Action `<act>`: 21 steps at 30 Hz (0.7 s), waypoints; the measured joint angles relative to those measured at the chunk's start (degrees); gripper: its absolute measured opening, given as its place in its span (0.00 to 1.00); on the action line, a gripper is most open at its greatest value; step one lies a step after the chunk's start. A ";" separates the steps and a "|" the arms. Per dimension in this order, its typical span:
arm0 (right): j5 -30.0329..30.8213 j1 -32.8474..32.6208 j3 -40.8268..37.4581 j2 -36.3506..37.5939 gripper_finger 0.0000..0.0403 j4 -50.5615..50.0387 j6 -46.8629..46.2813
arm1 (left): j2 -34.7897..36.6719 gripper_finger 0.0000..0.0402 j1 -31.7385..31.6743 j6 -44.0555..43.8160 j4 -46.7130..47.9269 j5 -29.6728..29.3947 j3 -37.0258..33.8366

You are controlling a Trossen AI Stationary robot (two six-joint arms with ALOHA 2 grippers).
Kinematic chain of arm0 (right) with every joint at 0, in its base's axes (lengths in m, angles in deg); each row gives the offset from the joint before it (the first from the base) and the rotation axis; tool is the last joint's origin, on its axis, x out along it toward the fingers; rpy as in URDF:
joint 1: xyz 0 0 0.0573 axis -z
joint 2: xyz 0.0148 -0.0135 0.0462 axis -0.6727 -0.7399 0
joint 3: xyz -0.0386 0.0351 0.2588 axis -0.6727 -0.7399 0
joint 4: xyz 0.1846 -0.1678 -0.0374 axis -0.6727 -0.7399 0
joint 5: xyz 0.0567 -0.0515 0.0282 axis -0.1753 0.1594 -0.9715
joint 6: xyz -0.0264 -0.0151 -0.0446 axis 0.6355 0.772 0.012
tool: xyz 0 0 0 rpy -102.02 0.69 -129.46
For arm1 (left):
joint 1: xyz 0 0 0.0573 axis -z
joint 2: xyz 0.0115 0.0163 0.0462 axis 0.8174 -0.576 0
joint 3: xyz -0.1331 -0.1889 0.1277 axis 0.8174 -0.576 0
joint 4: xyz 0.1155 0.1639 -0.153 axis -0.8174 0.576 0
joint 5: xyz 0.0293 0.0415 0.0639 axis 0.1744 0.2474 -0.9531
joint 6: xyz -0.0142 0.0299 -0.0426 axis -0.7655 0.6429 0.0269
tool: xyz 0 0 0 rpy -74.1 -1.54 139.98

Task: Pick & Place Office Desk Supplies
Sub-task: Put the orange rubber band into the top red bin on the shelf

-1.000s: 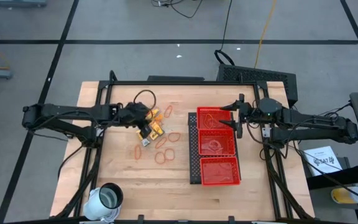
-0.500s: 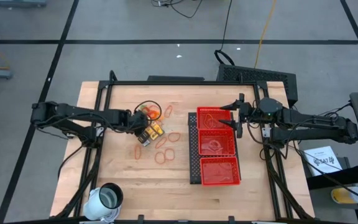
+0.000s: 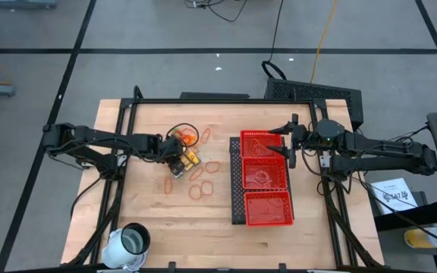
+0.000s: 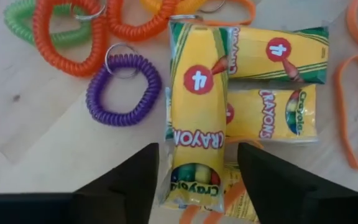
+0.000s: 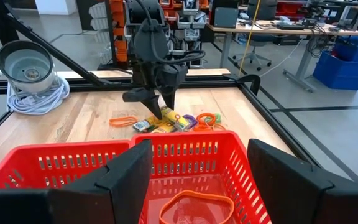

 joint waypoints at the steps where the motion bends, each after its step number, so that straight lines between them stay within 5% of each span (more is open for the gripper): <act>1: 0.00 0.00 0.00 0.00 0.63 -0.05 -0.02 | 0.02 0.59 -0.02 0.45 -0.04 0.04 0.00; 21: 0.00 0.00 0.00 0.02 0.63 -0.01 0.08 | 7.38 0.51 0.73 -3.34 12.16 -0.70 2.05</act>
